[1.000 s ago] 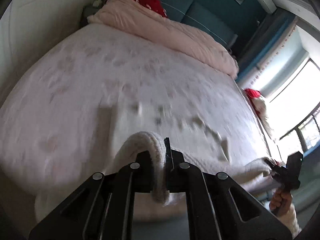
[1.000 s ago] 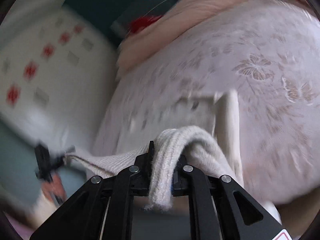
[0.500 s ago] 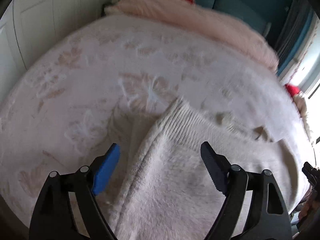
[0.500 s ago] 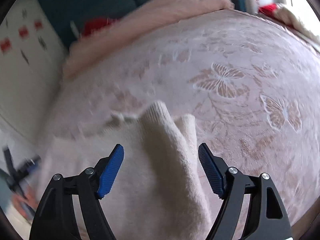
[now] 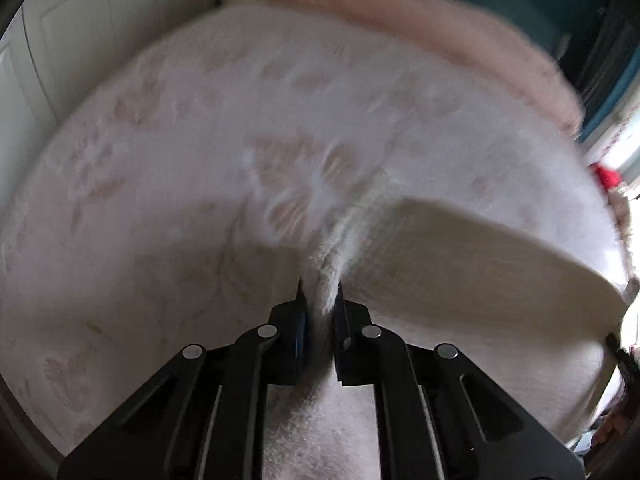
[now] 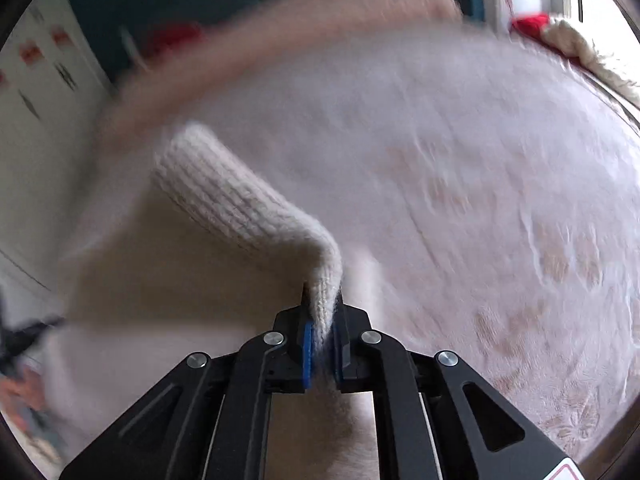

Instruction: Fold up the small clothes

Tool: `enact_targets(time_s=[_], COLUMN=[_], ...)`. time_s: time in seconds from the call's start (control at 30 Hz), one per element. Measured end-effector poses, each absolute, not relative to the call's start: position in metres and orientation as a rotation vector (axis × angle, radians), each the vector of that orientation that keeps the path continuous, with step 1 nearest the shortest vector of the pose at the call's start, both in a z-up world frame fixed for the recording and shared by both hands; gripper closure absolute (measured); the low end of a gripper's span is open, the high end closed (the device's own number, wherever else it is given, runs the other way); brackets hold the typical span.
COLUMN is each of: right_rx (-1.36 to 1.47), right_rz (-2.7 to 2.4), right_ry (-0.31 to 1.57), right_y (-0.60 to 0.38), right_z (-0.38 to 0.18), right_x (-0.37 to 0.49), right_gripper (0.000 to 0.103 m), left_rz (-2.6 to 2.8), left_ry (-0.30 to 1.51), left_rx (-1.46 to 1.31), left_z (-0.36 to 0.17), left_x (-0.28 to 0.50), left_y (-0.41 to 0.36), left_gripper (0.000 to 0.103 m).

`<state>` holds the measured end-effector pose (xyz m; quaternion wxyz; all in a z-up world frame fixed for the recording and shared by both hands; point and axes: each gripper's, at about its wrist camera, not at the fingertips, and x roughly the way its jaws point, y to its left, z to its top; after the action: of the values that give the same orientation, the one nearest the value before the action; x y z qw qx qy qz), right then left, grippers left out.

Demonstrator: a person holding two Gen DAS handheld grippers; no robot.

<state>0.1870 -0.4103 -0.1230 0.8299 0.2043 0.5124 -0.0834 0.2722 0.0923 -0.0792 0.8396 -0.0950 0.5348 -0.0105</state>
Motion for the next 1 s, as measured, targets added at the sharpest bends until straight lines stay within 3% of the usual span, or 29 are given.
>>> enact_targets(time_s=[0.07,0.13,0.2,0.33,0.5,0.6,0.7,0.77,0.83,0.9,0.97,1.0], right_rx=[0.486,0.526,0.473,0.409,0.312,0.372,0.432,0.395,0.340,0.390,0.360,0.357], right_rz=[-0.181,-0.198,-0.186,-0.022,-0.001,-0.045,-0.046,-0.073,-0.125,-0.102,-0.143,-0.145], right_ry=[1.030,0.941,0.876,0.901,1.063,1.088,0.962,0.950,1.057,1.004,0.943,0.914], right_y=[-0.415,-0.416,-0.404,-0.356,-0.315,-0.326,-0.336,-0.343,-0.353,-0.364,-0.366,-0.365], right_z=[-0.116,-0.084,-0.056,-0.046,-0.107,-0.120,-0.088,-0.089,-0.110,-0.103,-0.080,-0.069], right_x=[0.179,0.165,0.157,0.177,0.236,0.252,0.237,0.223,0.218,0.189,0.156,0.134], right_gripper=[0.094,0.076,0.076,0.077,0.082,0.092,0.090,0.083,0.083,0.088,0.078,0.078], left_rz=[-0.006,-0.004,-0.016,-0.100,-0.058,0.013,-0.011,-0.027,-0.052,-0.068,-0.079,-0.077], left_ry=[1.170,1.111,1.070,0.962,1.059,1.102,1.058,1.037,0.998,0.966,0.954,0.951], left_rx=[-0.210,-0.178,-0.157,-0.145,-0.111,-0.123,-0.195,-0.226,-0.284,-0.295,-0.278,-0.283], left_z=[-0.102,-0.083,-0.059,-0.019,-0.067,-0.100,-0.093,-0.086,-0.073,-0.058,-0.044,-0.040], left_x=[0.273,0.262,0.251,0.242,0.285,0.299,0.301,0.299,0.285,0.265,0.238,0.219], left_y=[0.093,0.087,0.082,0.053,0.021,0.035,0.054,0.065,0.082,0.097,0.110,0.120], left_gripper=[0.092,0.086,0.084,0.063,0.063,0.061,0.061,0.062,0.049,0.044,0.042,0.038])
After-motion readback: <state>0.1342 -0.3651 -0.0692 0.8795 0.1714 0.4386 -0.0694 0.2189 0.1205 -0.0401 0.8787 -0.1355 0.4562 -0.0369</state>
